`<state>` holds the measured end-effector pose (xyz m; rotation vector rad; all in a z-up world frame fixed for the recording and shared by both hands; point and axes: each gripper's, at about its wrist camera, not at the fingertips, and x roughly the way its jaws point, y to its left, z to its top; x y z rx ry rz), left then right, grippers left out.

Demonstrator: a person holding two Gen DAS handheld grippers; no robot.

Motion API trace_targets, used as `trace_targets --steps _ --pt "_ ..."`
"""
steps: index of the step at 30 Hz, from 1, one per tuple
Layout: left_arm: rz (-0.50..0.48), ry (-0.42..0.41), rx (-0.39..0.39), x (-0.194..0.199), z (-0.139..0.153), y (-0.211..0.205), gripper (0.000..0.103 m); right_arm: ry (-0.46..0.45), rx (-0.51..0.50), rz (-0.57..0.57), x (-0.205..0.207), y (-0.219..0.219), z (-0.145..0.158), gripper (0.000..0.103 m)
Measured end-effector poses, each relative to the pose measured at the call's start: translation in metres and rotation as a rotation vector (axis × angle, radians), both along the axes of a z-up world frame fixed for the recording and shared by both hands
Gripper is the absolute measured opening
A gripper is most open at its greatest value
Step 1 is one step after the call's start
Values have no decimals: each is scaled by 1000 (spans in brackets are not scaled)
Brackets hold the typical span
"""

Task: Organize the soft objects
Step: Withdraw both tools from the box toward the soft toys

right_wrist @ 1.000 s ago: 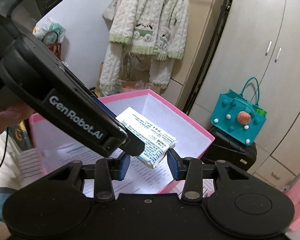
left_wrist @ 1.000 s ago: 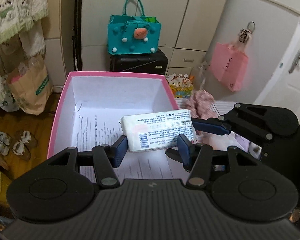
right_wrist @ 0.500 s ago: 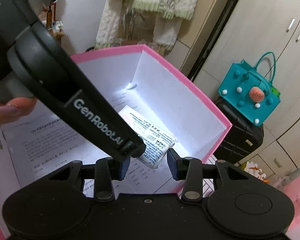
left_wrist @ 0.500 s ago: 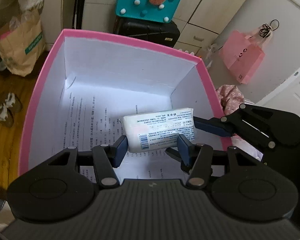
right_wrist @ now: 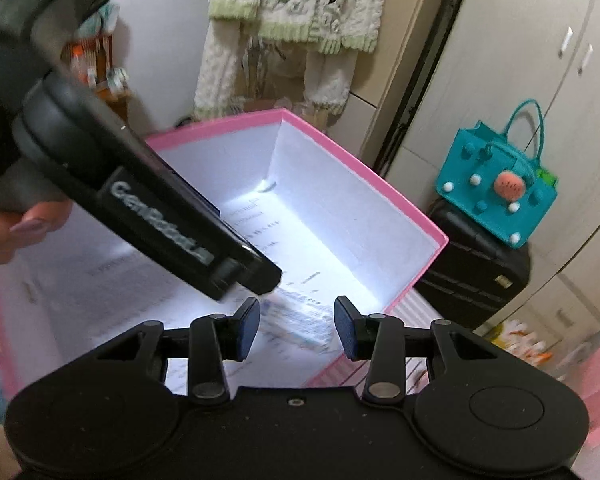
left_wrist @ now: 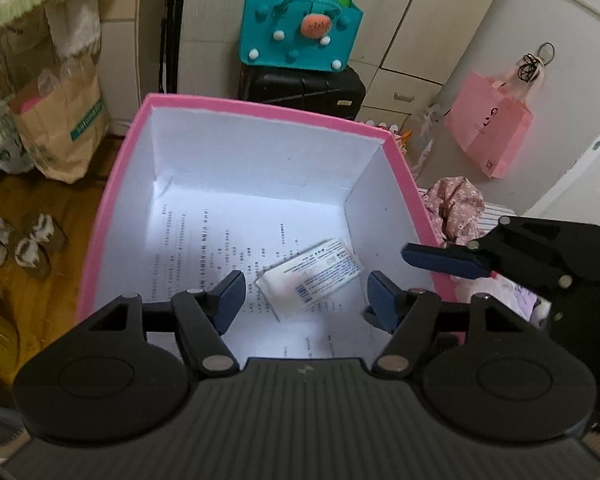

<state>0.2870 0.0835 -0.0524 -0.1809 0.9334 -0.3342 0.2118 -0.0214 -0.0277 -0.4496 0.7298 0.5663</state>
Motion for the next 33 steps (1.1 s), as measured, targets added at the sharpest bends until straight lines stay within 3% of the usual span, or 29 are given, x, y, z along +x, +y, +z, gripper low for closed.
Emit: trace_targets --steps 10,24,33 --pt "-37 -60 62 -52 40 0 67 44 166 -25 -34 -26 34 47" --pt "-77 -185 161 -138 98 -11 71 28 203 -60 -97 -59 72 50" --pt "-163 -219 221 -182 110 -37 73 7 227 -64 -140 -86 86 56"
